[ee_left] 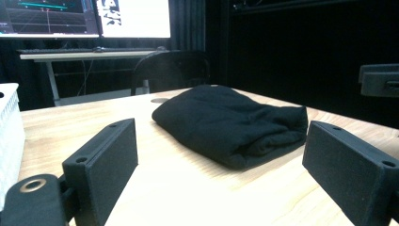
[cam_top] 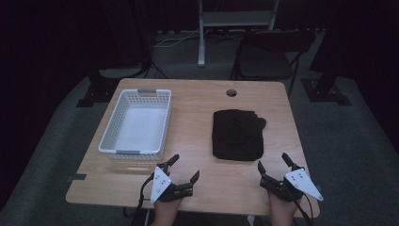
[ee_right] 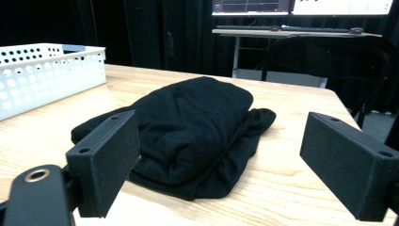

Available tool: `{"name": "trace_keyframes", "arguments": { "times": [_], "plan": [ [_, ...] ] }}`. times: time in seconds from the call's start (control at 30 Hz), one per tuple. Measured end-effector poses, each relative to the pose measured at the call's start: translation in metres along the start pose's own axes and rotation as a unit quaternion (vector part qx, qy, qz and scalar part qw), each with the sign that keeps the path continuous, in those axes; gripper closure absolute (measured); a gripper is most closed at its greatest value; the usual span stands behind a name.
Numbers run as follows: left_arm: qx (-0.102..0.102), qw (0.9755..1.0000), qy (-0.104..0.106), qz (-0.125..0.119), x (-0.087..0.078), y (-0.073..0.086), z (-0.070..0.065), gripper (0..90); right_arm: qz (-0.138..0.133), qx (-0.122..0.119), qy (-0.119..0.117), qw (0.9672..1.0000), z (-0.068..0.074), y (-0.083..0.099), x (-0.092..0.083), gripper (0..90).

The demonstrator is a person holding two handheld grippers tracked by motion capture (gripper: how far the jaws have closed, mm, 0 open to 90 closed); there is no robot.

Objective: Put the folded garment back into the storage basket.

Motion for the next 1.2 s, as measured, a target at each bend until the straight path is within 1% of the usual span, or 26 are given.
{"name": "trace_keyframes", "arguments": {
  "times": [0.13, 0.27, 0.3, 0.4, 0.43, 0.5, 0.6, 0.7, 0.77, 0.83, 0.9, 1.0, 1.1, 1.2],
  "plan": [
    [0.009, 0.9999, 0.006, -0.001, -0.002, 0.0, -0.003, 11.3, -0.003, -0.002, -0.002, 1.0, 0.001, -0.001, -0.002, 11.7],
    [0.005, 1.0, 0.005, 0.0, -0.002, 0.0, -0.002, 11.3, -0.005, -0.002, -0.001, 1.0, 0.001, -0.002, -0.003, 11.7],
    [0.006, 1.0, 0.006, 0.0, -0.002, 0.0, -0.002, 11.4, -0.004, 0.007, -0.006, 0.9999, 0.001, -0.002, -0.002, 11.7],
    [0.006, 1.0, 0.006, 0.0, -0.002, 0.0, -0.002, 11.3, 0.001, 0.023, -0.01, 0.9997, 0.001, -0.001, -0.002, 11.7],
    [0.005, 1.0, 0.006, 0.001, -0.001, 0.0, -0.002, 11.3, 0.001, 0.024, -0.01, 0.9997, 0.0, -0.001, -0.002, 11.7],
    [0.002, 1.0, 0.008, 0.005, -0.001, 0.0, -0.002, 11.3, 0.0, 0.019, -0.008, 0.9998, 0.0, -0.002, -0.003, 11.7],
    [0.001, 0.9999, 0.013, 0.007, -0.001, 0.0, -0.002, 11.3, -0.003, 0.003, -0.003, 1.0, 0.001, -0.002, -0.004, 11.8],
    [0.001, 0.9999, 0.013, 0.009, -0.001, 0.0, -0.001, 11.4, -0.004, 0.0, -0.003, 1.0, 0.002, -0.003, -0.006, 11.7],
    [-0.005, 0.9998, 0.014, 0.014, 0.0, 0.0, -0.001, 11.4, -0.007, -0.003, -0.001, 1.0, 0.002, -0.003, -0.006, 11.7],
    [-0.017, 0.9996, 0.016, 0.015, 0.001, 0.0, 0.0, 11.4, -0.009, -0.003, 0.001, 1.0, 0.001, -0.003, -0.008, 11.8],
    [-0.019, 0.9996, 0.017, 0.016, 0.001, -0.001, 0.001, 11.4, -0.009, 0.005, -0.001, 1.0, 0.0, -0.004, -0.009, 11.8],
    [-0.024, 0.9995, 0.018, 0.012, 0.0, -0.005, 0.001, 11.3, -0.003, 0.013, 0.0, 0.9999, -0.001, -0.005, -0.012, 11.8],
    [-0.033, 0.9992, 0.021, 0.01, -0.002, -0.009, 0.003, 11.3, -0.01, 0.017, 0.002, 0.9998, -0.001, -0.009, -0.016, 11.7],
    [-0.04, 0.9989, 0.022, 0.014, 0.0, -0.012, 0.004, 11.3, -0.025, 0.003, 0.01, 0.9996, 0.0, -0.018, -0.023, 11.7]
  ]
}}
Point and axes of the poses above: each handheld gripper's, and its own axes: x roughly forward along the jaws, y roughly out of its underside, z roughly to its left, the point moved 7 cm from there along x, roughly forward along the jaws, and after that the axes turned 6 degrees about -y, right-handed, at the moved point
